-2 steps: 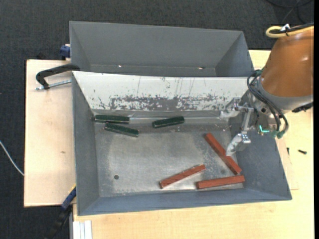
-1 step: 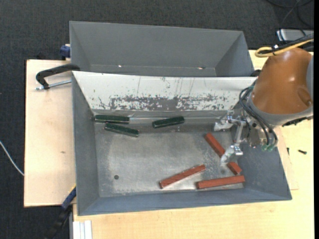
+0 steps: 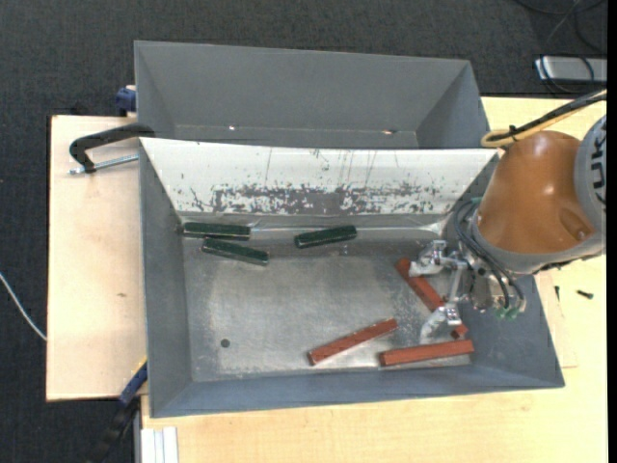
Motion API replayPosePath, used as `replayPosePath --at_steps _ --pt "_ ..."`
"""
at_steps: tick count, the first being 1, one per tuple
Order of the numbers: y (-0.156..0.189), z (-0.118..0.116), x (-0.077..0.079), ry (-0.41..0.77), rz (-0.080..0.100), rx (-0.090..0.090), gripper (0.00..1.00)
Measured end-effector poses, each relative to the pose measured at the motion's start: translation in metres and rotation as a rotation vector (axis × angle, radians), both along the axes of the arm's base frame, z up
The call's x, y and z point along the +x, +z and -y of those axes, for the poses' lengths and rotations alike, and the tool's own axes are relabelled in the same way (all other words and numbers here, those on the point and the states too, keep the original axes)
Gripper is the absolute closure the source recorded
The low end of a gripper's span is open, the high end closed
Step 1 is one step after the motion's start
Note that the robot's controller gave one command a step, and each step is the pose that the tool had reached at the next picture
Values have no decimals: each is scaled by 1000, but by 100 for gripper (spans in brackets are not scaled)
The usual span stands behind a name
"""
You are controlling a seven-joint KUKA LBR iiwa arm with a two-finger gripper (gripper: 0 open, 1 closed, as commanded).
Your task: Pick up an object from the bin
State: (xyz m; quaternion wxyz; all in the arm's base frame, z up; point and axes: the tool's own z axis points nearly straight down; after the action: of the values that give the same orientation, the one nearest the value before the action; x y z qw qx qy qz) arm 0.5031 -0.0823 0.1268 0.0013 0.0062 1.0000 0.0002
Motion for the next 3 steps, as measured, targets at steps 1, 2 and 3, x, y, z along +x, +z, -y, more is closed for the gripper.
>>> replayPosePath --at_steps 1,2,3 --pt "-34 30 36 31 3 0 0" --pt "-42 33 70 -99 4 2 100" --pt "-41 33 70 -99 4 2 100"
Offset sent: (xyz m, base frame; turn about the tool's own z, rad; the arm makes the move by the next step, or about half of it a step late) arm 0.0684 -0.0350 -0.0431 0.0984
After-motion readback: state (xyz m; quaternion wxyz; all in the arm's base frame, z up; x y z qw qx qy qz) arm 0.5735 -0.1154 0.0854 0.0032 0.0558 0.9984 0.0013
